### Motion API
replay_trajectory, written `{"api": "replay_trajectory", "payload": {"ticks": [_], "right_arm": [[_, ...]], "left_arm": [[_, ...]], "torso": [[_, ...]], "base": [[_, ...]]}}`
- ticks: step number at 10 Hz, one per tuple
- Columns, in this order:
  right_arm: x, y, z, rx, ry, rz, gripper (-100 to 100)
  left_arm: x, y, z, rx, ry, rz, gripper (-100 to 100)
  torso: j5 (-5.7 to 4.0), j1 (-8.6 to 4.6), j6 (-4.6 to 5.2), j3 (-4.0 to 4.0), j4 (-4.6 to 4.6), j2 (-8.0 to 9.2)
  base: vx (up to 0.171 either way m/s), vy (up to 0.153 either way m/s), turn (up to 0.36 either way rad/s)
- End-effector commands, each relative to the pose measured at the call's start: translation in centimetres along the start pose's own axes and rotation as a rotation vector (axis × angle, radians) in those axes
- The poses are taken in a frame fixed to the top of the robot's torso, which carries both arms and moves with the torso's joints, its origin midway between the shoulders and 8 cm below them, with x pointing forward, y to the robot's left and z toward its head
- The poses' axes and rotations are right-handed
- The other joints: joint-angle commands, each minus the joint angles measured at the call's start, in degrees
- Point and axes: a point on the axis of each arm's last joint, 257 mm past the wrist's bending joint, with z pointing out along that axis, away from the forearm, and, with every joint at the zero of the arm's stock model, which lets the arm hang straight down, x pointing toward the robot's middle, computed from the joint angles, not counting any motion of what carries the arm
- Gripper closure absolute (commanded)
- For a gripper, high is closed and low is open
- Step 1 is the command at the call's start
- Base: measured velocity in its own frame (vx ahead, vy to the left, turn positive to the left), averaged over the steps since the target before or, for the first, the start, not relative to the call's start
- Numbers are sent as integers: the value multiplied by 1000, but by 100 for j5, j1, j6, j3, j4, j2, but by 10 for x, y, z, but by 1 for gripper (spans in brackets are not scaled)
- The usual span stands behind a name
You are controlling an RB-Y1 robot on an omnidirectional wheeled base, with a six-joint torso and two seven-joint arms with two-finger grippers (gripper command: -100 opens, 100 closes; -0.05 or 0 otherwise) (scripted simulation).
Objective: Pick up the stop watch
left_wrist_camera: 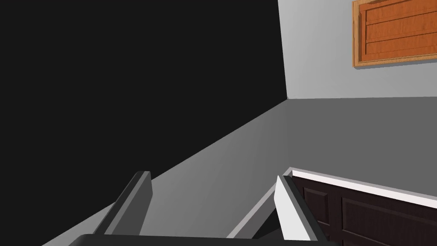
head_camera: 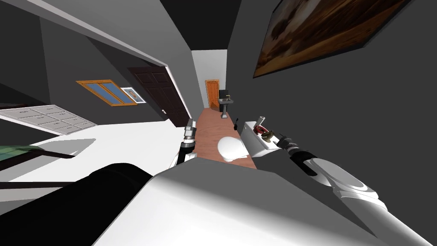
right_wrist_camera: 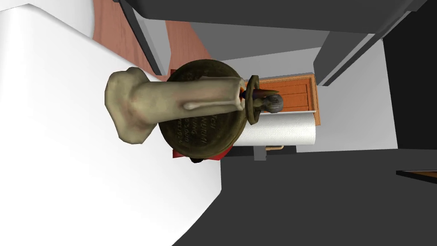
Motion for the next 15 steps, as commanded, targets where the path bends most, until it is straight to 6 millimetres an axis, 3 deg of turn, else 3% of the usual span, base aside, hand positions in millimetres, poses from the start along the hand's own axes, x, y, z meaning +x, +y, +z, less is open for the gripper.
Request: {"api": "replay_trajectory", "payload": {"ticks": [1, 4, 7, 9, 12, 15], "right_arm": [[-16, 4, 1, 1, -27, -1, -100], [-49, 13, 5, 8, -77, -6, -100], [-98, 21, 8, 33, -139, -19, -100], [-115, 22, 9, 46, -158, -24, -100], [-154, 20, 10, 82, -194, -36, -100], [-173, 18, 10, 104, -207, -43, -100]], "left_arm": [[0, 0, 0, 0, 0, 0, 0], [0, 0, 0, 0, 0, 0, 0], [0, 0, 0, 0, 0, 0, 0], [0, 0, 0, 0, 0, 0, 0], [0, 0, 0, 0, 0, 0, 0], [0, 0, 0, 0, 0, 0, 0]], "torso": [[0, 0, 0, 0, 0, 0], [-5, -25, 0, 1, 1, 1], [-9, -38, -1, -17, -6, -31], [-9, -34, 1, -25, -9, -44], [-3, -13, 1, -41, -15, -73], [0, 0, 0, -54, -20, -95]], "base": [[-190, -128, 74], [-166, -166, 89], [-86, -208, 85], [-66, -161, 43], [6, -141, 50], [50, -103, 22]]}}
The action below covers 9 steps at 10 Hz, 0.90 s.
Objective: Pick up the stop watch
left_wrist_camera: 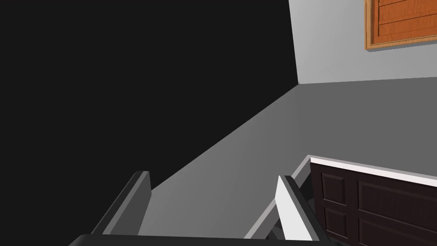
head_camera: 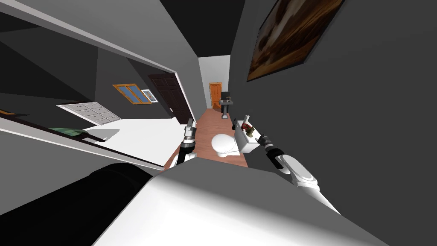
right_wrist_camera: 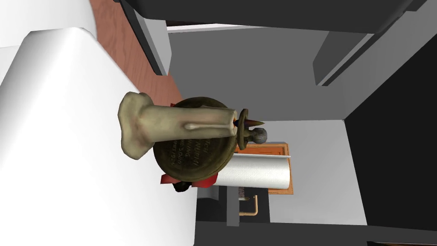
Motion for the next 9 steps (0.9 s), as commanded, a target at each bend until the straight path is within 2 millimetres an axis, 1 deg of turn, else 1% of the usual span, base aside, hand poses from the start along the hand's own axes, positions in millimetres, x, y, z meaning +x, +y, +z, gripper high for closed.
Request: {"api": "replay_trajectory", "payload": {"ticks": [1, 3, 5, 6, 7, 8, 9], "right_arm": [[-9, -1, 2, 12, -6, -7, -100], [-22, -5, 5, 30, -12, -15, -100], [-33, -9, 7, 49, -15, -25, -100], [-37, -11, 7, 56, -16, -31, -100], [-35, -10, 6, 51, -16, -26, -100], [-35, -10, 6, 52, -15, -29, 0], [-35, -10, 6, 52, -15, -29, -100]], "left_arm": [[0, 0, 0, 0, 0, 0, 0], [0, 0, 0, 0, 0, 0, 0], [0, 0, 0, 0, 0, 0, 0], [0, 0, 0, 0, 0, 0, 0], [0, 0, 0, 0, 0, 0, 0], [0, 0, 0, 0, 0, 0, 0], [0, 0, 0, 0, 0, 0, 0]], "torso": [[0, 0, 0, 0, 0, 0], [2, 8, 0, -1, 0, -2], [2, 8, 0, -9, -3, -16], [1, 1, 0, -13, -5, -23], [1, 6, 0, -14, -5, -24], [4, 20, 0, -5, -2, -6], [7, 28, 0, 4, 1, 8]], "base": [[43, -70, 15], [64, -65, 15], [107, -79, 7], [110, -69, 7], [47, -23, 6], [9, -6, 1], [0, 0, 0]]}}
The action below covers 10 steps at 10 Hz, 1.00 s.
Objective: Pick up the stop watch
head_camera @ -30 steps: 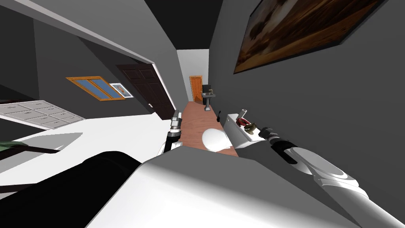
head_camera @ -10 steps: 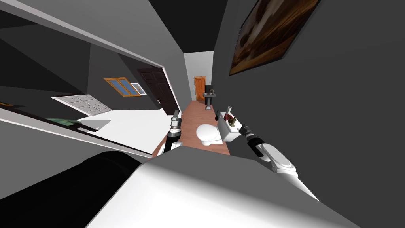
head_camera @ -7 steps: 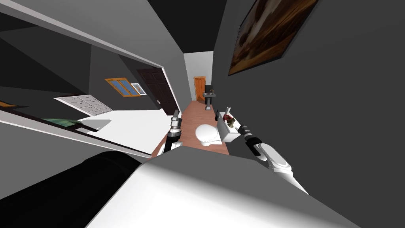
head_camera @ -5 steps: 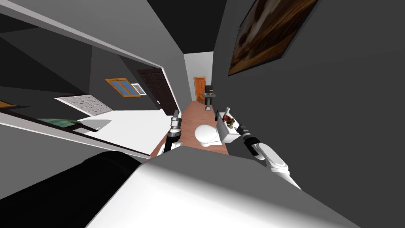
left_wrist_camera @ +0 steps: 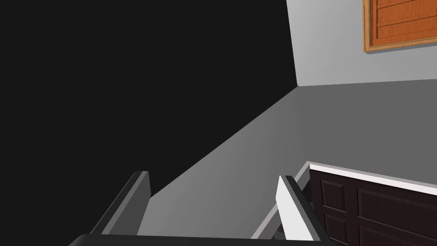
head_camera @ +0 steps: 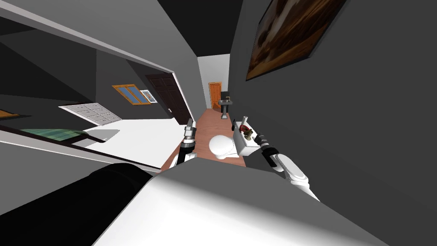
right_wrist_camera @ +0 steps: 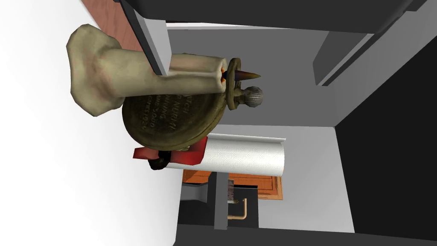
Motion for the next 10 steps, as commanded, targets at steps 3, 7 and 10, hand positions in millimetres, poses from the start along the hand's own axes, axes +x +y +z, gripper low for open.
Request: {"api": "replay_trajectory", "payload": {"ticks": [3, 7, 10], "right_arm": [[0, 0, 0, 0, 0, 0, 100], [21, 18, -10, -41, 34, -5, -100], [65, 53, -37, -127, 106, -16, -100]], "left_arm": [[0, 0, 0, 0, 0, 0, 0], [0, 0, 0, 0, 0, 0, 0], [0, 0, 0, 0, 0, -1, 0]], "torso": [[0, 2, 0, 3, 1, 4], [1, 2, 0, 3, 1, 5], [18, 82, 0, 22, 8, 39]], "base": [[0, 0, 0], [-8, 25, 7], [-90, 214, 9]]}}
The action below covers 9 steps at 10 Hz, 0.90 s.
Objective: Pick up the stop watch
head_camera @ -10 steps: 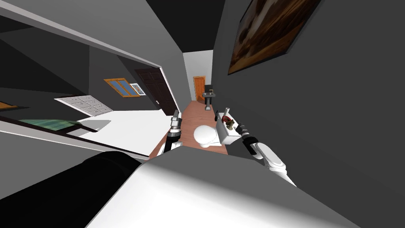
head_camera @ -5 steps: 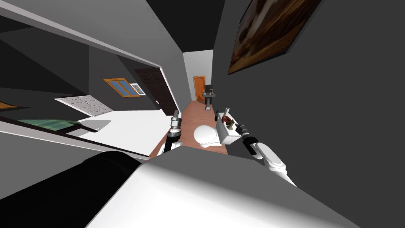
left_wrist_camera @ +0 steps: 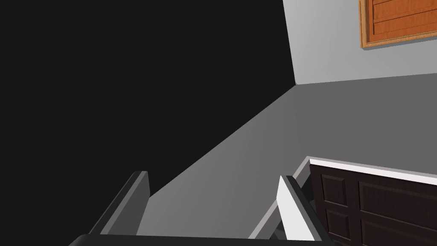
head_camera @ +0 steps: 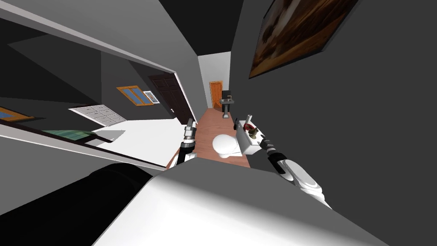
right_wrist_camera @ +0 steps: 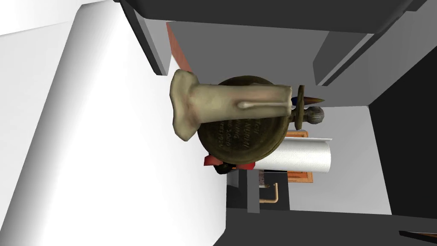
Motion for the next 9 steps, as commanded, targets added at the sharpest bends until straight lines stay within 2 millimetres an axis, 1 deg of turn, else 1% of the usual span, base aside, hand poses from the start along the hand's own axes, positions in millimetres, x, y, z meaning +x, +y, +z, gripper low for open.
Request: {"api": "replay_trajectory", "payload": {"ticks": [1, 3, 4, 5, 7, 8, 9], "right_arm": [[18, 18, -9, -41, 35, -4, -100], [39, 31, -18, -75, 66, -5, -100], [59, 42, -28, -104, 95, -5, -100], [59, 42, -28, -104, 95, -5, -100], [90, 56, -44, -148, 140, -1, -100], [90, 56, -44, -148, 140, -1, -100], [102, 59, -49, -161, 155, 2, -100]], "left_arm": [[0, 0, 0, 0, 0, 0, 0], [0, 0, 0, 0, 0, 0, 0], [0, 0, 0, 0, 0, 0, 0], [0, 0, 0, 0, 0, 0, 0], [0, 0, 0, 0, 0, 0, 0], [0, 0, 0, 0, 0, 0, 0], [0, 0, 0, 0, 0, 0, 0]], "torso": [[0, 0, 0, 0, 0, 0], [-4, -20, -2, -7, -2, -14], [-6, -29, -2, -12, -4, -22], [-5, -21, -1, -14, -5, -26], [-7, -34, -2, -18, -6, -31], [-5, -22, -2, -17, -6, -31], [-5, -35, -2, -21, -7, -39]], "base": [[-87, 204, -3], [-51, 156, 0], [-36, 180, 0], [-18, 138, -16], [-28, 159, -5], [-1, 133, -18], [21, 108, -6]]}}
